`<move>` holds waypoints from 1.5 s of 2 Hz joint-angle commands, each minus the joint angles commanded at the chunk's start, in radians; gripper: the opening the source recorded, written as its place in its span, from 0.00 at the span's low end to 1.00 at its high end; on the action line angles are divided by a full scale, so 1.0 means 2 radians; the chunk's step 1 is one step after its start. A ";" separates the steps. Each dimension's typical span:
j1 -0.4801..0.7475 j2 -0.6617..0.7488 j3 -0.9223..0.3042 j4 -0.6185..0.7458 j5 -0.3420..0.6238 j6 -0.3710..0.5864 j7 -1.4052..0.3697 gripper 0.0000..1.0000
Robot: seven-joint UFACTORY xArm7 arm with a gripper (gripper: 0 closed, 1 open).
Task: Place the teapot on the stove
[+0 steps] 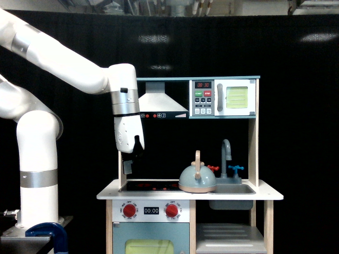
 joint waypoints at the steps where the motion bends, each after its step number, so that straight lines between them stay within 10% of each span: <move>1: 0.142 0.182 -0.196 0.174 0.103 0.021 -0.427 1.00; 2: 0.188 0.323 -0.249 0.302 0.252 0.126 -0.655 1.00; 3: 0.186 0.323 -0.211 0.294 0.289 0.099 -0.632 1.00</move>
